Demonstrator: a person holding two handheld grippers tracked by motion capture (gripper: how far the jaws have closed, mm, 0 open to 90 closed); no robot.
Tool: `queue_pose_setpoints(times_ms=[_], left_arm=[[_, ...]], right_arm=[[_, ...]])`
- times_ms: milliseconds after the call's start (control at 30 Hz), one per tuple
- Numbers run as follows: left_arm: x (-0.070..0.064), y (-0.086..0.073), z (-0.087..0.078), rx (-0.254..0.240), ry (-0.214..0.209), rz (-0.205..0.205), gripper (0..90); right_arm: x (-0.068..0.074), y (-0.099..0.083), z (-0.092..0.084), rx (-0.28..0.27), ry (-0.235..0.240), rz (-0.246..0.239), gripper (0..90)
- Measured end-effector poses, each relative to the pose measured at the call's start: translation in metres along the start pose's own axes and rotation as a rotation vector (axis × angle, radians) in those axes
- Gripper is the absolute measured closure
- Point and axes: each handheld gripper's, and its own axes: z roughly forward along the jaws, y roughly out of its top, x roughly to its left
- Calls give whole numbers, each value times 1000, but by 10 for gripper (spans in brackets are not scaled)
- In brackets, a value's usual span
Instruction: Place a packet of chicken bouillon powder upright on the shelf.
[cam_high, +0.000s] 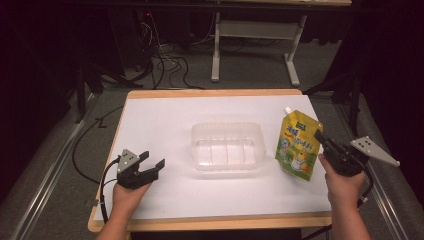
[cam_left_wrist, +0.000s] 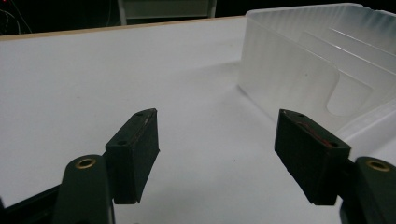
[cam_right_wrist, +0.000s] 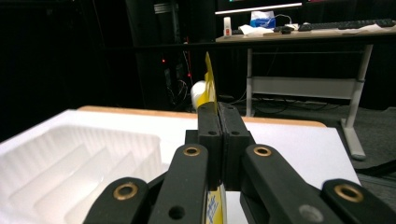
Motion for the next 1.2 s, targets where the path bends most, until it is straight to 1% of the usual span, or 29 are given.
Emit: queue_pose_setpoints(times_ms=[67,133,233,267,300,333,367,400,433,500,567,667,700,767,800,833,1000,1100,1200], left_arm=[[-1,1,0,-1,-4,0,311],[-4,2,0,-6,-8,8,311],[-7,3,1,-7,-23,23,311],[-8,3,2,-8,-34,12,311],[-9,4,4,-9,-42,5,311],[-10,4,6,-9,-49,0,311],[-12,4,8,-3,-56,9,312],[-15,4,10,-4,-64,14,313],[-17,5,12,-1,-70,20,316],[-21,5,14,6,-80,38,318],[-25,6,16,11,-91,49,320],[-30,6,18,18,-100,65,324],[-32,6,19,18,-103,68,325],[-35,6,21,20,-109,74,329],[-37,6,22,21,-104,82,329],[-39,6,23,22,-113,83,330],[-47,8,29,21,-124,93,336],[-53,11,37,9,-136,80,346],[-63,14,47,12,-148,106,362]], right_arm=[[2,-5,-10,5,-10,-29,900],[3,-10,-19,5,-8,-24,897],[3,-16,-27,21,-26,-26,877],[3,-18,-29,36,-39,-39,858],[3,-20,-29,56,-40,-40,844],[3,-23,-29,65,-33,-35,831],[3,-25,-28,76,-26,-34,821],[3,-27,-27,93,-31,-36,815],[4,-29,-25,101,-21,-31,813],[7,-30,-24,110,-16,-38,807],[8,-31,-25,113,1,-41,795],[7,-34,-25,125,19,-26,760],[6,-36,-25,134,23,-12,745],[4,-40,-24,154,31,-6,721],[3,-42,-23,163,35,0,712],[2,-43,-22,172,39,5,693],[-1,-46,-21,185,57,31,622],[-2,-47,-22,191,60,38,607],[-2,-47,-23,191,56,40,603]])
